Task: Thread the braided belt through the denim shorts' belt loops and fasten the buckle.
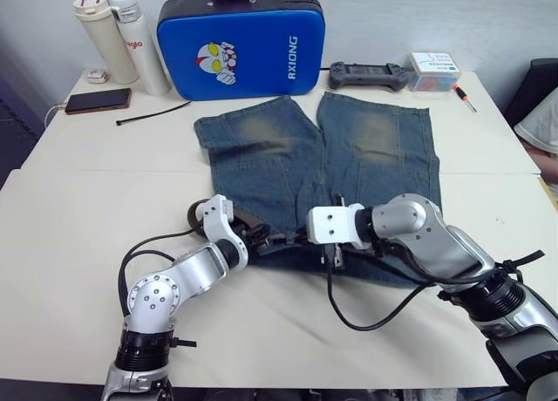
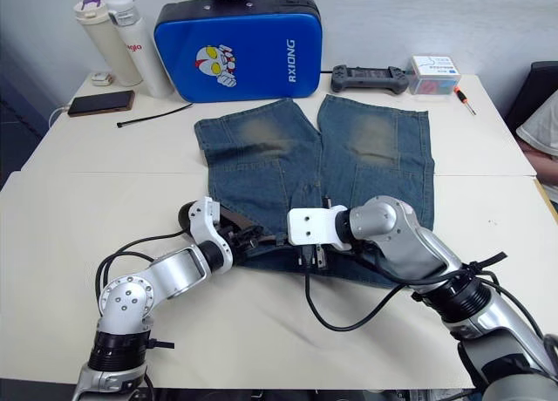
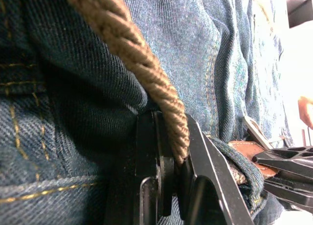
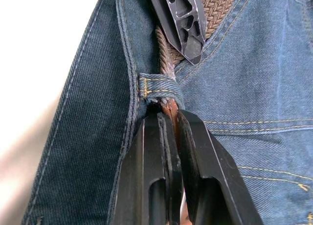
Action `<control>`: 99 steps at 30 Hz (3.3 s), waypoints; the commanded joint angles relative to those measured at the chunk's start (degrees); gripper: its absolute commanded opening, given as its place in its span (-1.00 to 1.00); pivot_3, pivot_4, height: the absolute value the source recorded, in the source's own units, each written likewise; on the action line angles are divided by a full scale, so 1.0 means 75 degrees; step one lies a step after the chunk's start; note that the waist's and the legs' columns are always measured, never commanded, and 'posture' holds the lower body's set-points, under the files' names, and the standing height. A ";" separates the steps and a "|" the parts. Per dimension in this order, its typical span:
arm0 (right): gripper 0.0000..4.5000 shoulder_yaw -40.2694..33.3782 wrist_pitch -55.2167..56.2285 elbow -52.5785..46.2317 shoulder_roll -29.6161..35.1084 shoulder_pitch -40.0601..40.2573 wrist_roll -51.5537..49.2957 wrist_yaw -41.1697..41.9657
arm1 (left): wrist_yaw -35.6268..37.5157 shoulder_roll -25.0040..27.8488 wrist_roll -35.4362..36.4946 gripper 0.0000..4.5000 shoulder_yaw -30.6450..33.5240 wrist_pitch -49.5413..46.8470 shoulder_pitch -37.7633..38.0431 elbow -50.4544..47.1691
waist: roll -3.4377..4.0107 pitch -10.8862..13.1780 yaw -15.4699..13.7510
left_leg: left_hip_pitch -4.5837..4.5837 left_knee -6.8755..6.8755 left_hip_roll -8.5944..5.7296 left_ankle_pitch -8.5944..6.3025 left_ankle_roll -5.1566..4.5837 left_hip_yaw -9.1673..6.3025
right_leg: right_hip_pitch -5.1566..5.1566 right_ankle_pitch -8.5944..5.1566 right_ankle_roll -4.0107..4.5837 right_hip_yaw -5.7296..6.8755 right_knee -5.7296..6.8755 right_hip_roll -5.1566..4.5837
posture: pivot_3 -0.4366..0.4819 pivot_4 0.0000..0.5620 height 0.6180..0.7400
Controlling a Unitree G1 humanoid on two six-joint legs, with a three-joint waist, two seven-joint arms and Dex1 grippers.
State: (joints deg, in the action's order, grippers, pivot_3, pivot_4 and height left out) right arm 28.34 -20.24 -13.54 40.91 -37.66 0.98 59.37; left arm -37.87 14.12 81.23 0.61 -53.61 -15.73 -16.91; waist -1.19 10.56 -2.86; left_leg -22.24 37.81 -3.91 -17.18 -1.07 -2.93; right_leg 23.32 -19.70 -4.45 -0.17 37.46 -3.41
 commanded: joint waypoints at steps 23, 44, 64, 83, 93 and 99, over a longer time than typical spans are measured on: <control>-1.00 -0.0777 0.0921 -0.0457 0.0637 -0.0324 -0.0008 0.0876 | 0.5179 0.5995 0.2681 0.98 0.1255 -0.2056 -0.0793 -0.1687 | 0.0010 0.0009 0.0197 | 0.0003 -0.0033 0.0001 0.0002 0.0009 -0.0006 | 0.0014 -0.0009 0.0017 -0.0003 0.0000 -0.0001 | -0.05 -0.47 1.00; -1.00 -0.0783 0.7111 0.3215 0.0689 -0.2575 0.1446 0.0939 | 0.6953 0.5539 0.0382 0.98 0.0202 -0.2108 -0.2108 -0.0953 | 0.0011 0.0015 0.0404 | 0.0001 -0.0047 0.0003 0.0009 0.0014 -0.0001 | 0.0028 -0.0009 0.0017 -0.0006 0.0008 0.0003 | -0.05 -0.47 1.00; -1.00 -0.2504 0.4847 0.2289 0.2963 -0.0868 -0.1146 0.2910 | 0.8978 0.5327 -0.1796 0.98 -0.0435 -0.2189 -0.2831 -0.0380 | 0.0016 0.0023 0.0370 | -0.0004 -0.0034 0.0005 0.0009 0.0010 -0.0001 | 0.0024 -0.0009 0.0017 -0.0006 0.0013 0.0003 | -0.05 -0.47 1.00; -1.00 -0.2787 0.3139 0.2575 0.3052 -0.1132 -0.1097 0.2905 | 0.9577 0.3444 -0.5836 0.98 -0.1866 0.0245 -0.4386 0.0170 | 0.0019 0.0025 0.0353 | -0.0013 -0.0003 0.0005 0.0007 0.0008 0.0003 | 0.0026 -0.0009 0.0016 -0.0006 0.0031 0.0004 | -0.05 -0.47 1.00; -1.00 -0.2805 -0.0164 0.1241 0.2268 -0.1451 -0.1812 0.2715 | 0.9237 0.1354 -0.8097 0.98 -0.3036 0.1621 -0.4971 0.0861 | 0.0019 0.0025 0.0224 | -0.0029 0.0021 0.0006 0.0005 0.0005 0.0007 | 0.0040 -0.0008 0.0014 -0.0008 0.0047 0.0007 | -0.05 -0.47 1.00; -1.00 -0.2948 -0.0739 0.0728 0.2207 -0.1418 -0.2084 0.2605 | 0.9153 0.0919 -0.8653 0.98 -0.3106 0.1366 -0.4910 0.1137 | 0.0019 0.0025 0.0182 | -0.0029 0.0024 0.0005 0.0003 0.0001 0.0009 | 0.0039 -0.0007 0.0013 -0.0010 0.0047 0.0005 | -0.05 -0.47 1.00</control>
State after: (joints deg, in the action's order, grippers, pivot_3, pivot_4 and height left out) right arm 8.60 -25.13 -5.74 57.06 -47.01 -13.14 79.12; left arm 31.23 21.24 17.96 -22.66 -43.51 -51.53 -7.83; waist -1.04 10.75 -1.49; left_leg -22.47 37.99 -3.87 -17.16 -1.06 -2.86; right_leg 23.61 -19.75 -4.36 -0.24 37.81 -3.37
